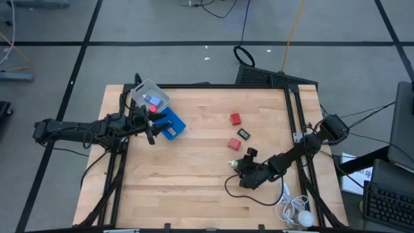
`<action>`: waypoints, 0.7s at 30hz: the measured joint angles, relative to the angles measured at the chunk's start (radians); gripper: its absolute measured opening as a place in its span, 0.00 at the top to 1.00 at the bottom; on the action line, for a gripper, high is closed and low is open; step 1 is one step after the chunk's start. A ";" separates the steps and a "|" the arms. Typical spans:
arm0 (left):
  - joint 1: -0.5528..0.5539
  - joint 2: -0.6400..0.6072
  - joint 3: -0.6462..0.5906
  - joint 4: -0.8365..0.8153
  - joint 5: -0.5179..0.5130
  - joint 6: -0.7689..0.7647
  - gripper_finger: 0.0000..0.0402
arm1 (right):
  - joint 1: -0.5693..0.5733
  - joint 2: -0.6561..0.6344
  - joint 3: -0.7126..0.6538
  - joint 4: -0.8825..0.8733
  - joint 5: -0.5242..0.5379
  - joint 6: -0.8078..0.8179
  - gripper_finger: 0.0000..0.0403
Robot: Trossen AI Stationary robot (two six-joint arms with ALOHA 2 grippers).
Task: Pick & Place Office items
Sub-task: Put the green charger adapter into the gray bin
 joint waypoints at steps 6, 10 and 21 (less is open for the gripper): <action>0.000 0.000 0.000 0.000 0.000 -0.001 0.40 | 0.000 0.002 -0.002 0.059 -0.016 -0.063 0.66; 0.000 0.000 0.000 0.000 0.000 -0.001 0.40 | -0.001 0.005 -0.003 0.102 -0.025 -0.104 0.68; 0.000 0.000 0.000 -0.001 0.000 -0.016 0.40 | -0.010 0.005 -0.003 0.148 -0.029 -0.145 0.68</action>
